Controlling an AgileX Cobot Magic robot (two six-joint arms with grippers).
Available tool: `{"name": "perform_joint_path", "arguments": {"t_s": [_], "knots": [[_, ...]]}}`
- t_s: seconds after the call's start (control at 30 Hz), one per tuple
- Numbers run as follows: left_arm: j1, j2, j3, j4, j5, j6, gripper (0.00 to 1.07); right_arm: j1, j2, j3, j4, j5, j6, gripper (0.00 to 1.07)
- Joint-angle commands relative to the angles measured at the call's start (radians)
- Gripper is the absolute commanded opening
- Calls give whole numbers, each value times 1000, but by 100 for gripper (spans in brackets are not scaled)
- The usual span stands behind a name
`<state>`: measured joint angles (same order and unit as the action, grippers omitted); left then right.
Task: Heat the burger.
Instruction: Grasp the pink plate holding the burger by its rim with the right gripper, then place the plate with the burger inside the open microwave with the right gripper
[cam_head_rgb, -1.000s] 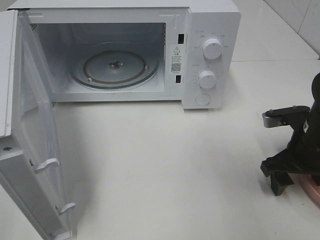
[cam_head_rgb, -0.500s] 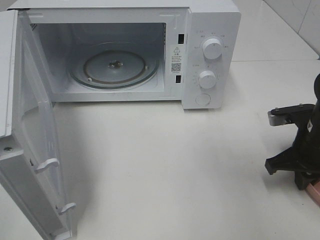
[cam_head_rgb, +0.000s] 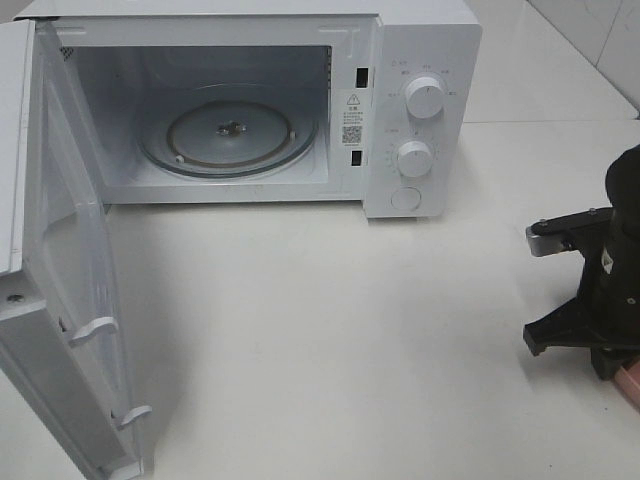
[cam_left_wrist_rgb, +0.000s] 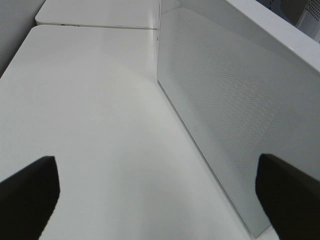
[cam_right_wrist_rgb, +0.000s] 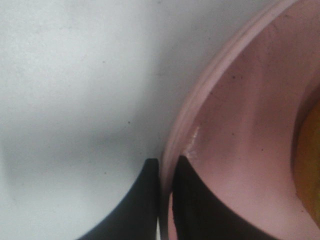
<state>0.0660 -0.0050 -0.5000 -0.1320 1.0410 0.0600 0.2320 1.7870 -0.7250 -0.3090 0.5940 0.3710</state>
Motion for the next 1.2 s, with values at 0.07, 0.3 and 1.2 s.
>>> {"name": "perform_joint_path", "arguments": {"t_s": [0.07,0.3,1.2], "knots": [[-5,-19,3,-2,-6,-1,100,37,-13,10,-104,1,110,0],[-5,-19,3,-2,-6,-1,100,108,-16,13,-260,59,256,0],[-5,-19,3,-2,-6,-1,100,280,-194,99,-378,262,374,0]]}}
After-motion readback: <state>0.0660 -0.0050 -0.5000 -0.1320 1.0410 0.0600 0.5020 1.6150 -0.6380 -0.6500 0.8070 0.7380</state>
